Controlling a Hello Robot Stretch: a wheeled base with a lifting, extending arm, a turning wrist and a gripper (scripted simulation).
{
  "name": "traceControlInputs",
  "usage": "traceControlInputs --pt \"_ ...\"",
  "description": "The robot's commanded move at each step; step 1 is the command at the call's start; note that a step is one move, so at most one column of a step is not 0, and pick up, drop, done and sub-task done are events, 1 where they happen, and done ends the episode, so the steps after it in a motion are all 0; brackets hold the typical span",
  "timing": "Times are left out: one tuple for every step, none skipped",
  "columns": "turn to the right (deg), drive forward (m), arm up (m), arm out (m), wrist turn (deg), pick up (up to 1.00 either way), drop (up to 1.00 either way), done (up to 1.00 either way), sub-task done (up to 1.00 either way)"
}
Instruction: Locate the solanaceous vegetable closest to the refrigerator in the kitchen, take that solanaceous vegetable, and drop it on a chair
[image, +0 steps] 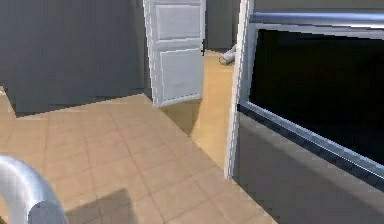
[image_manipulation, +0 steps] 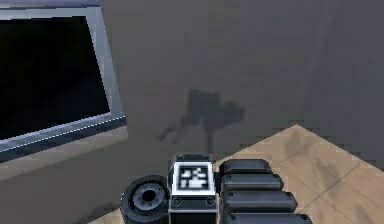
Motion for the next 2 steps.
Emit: traceControlInputs --pt "-3.0 0.0 0.0 0.0 0.0 0.0 0.0 0.0 0.0" --pt "3.0 0.0 0.0 0.0 0.0 0.0 0.0 0.0 0.0"
